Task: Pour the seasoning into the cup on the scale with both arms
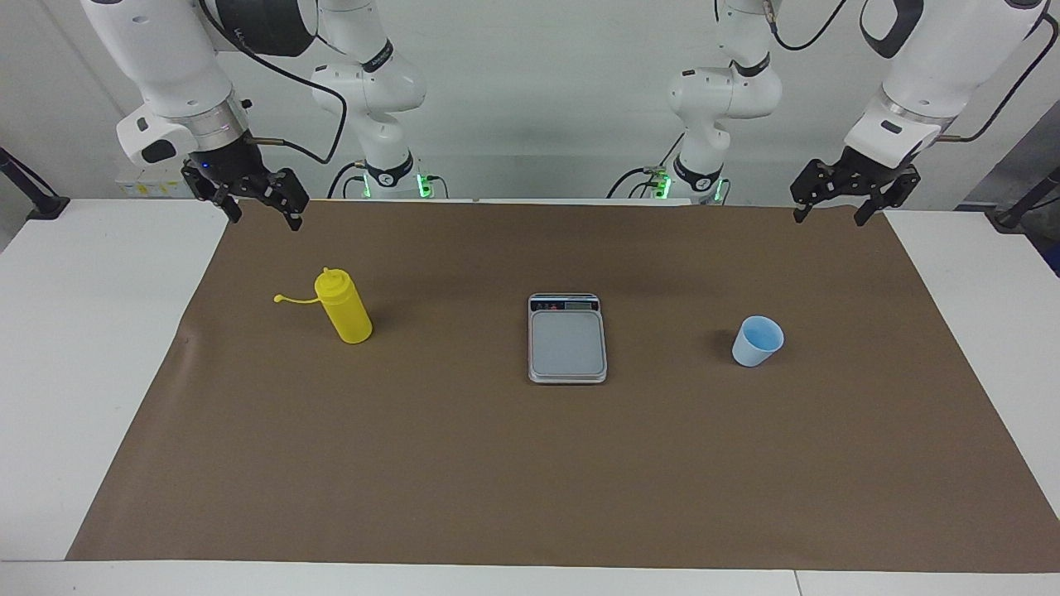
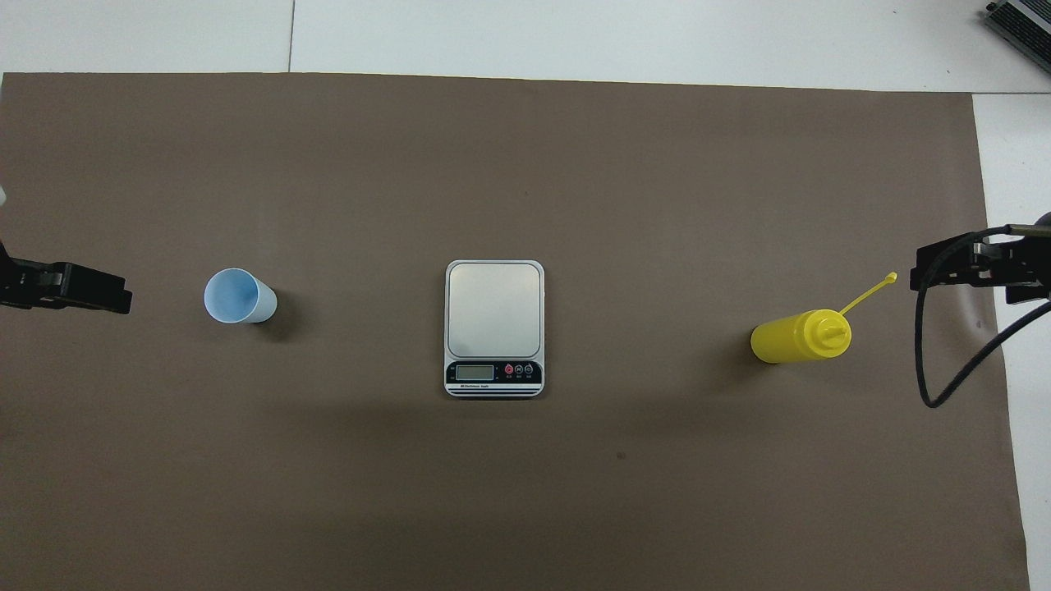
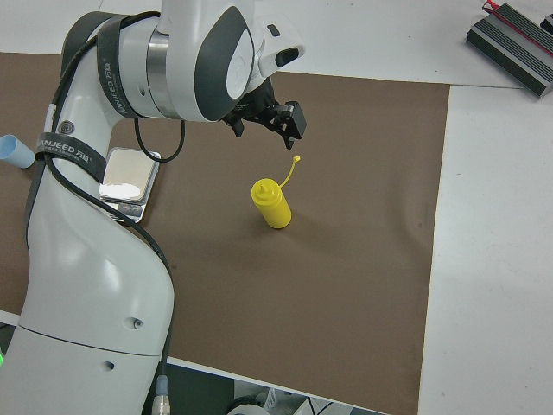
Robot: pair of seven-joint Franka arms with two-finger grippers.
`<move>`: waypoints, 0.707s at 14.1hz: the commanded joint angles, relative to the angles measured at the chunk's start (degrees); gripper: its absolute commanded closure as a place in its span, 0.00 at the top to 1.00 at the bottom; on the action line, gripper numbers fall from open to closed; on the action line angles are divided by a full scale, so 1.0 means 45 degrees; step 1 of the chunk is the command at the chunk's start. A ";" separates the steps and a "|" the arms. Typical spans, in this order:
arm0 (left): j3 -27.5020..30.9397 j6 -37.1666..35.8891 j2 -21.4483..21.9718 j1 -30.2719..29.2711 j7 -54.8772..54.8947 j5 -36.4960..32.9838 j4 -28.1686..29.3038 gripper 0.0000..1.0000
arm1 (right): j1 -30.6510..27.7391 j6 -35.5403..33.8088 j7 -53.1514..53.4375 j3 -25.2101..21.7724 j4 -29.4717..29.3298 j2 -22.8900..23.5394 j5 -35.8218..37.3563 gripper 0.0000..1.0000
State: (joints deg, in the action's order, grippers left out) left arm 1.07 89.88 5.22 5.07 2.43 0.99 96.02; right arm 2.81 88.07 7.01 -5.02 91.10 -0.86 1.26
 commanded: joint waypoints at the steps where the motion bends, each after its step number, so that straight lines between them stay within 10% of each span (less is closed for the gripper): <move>1: 0.0056 0.0690 0.0557 0.0163 -0.0012 -0.0318 0.0830 1.00 | -0.0098 -0.0158 -0.0269 0.0060 0.0028 -0.0121 0.0013 1.00; 10: 0.0056 0.2349 0.1026 0.0046 0.0046 -0.0318 0.2332 1.00 | -0.0098 -0.0158 -0.0269 0.0060 0.0028 -0.0121 0.0013 1.00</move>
State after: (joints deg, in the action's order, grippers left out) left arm 1.01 97.03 7.57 5.06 2.43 0.97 102.46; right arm 2.82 88.07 7.01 -5.02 91.10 -0.86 1.26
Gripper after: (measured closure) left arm 0.000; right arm 0.000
